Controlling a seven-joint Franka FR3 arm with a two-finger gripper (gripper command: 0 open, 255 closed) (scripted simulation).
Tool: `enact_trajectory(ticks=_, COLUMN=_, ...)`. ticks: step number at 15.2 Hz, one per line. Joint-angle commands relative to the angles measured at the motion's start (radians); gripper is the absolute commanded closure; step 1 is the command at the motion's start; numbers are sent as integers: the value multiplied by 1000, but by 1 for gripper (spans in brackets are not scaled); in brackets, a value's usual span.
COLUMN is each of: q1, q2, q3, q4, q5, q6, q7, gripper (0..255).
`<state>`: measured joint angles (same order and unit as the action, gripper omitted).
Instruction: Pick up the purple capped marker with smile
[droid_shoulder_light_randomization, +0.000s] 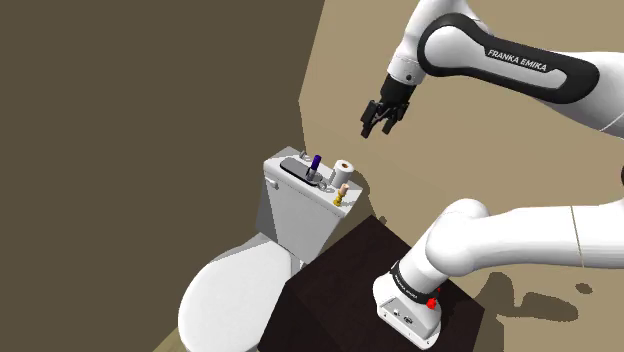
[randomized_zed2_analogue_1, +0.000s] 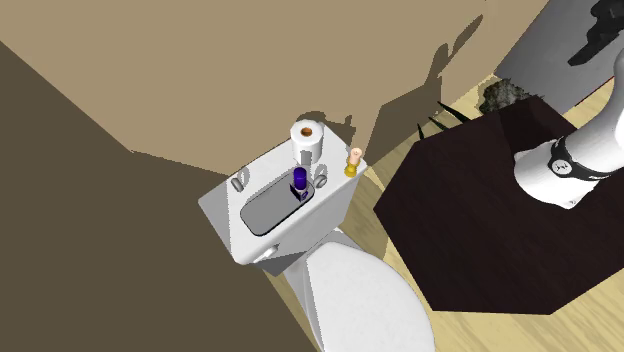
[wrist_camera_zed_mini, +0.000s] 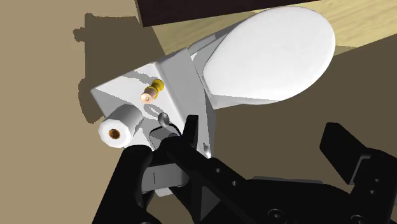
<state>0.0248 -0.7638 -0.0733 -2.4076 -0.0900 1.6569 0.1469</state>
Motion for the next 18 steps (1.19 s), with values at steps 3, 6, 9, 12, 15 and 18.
enact_trajectory(ticks=3, q1=-5, q2=61, q3=-28, q4=0, q5=-12, q6=51, q7=-27, gripper=0)
enact_trajectory(ticks=6, q1=-10, q2=160, q3=-69, q4=11, q5=-25, q6=124, q7=-68, gripper=0)
enact_trajectory(ticks=9, q1=-14, q2=266, q3=-108, q4=33, q5=-31, q6=193, q7=-110, gripper=0)
enact_trajectory(ticks=12, q1=-16, q2=379, q3=-145, q4=68, q5=-28, q6=256, q7=-154, gripper=0)
enact_trajectory(ticks=15, q1=-17, q2=497, q3=-179, q4=113, q5=-15, q6=312, q7=-202, gripper=0)
enact_trajectory(ticks=18, q1=-20, q2=619, q3=-208, q4=170, q5=8, q6=358, q7=-253, gripper=0)
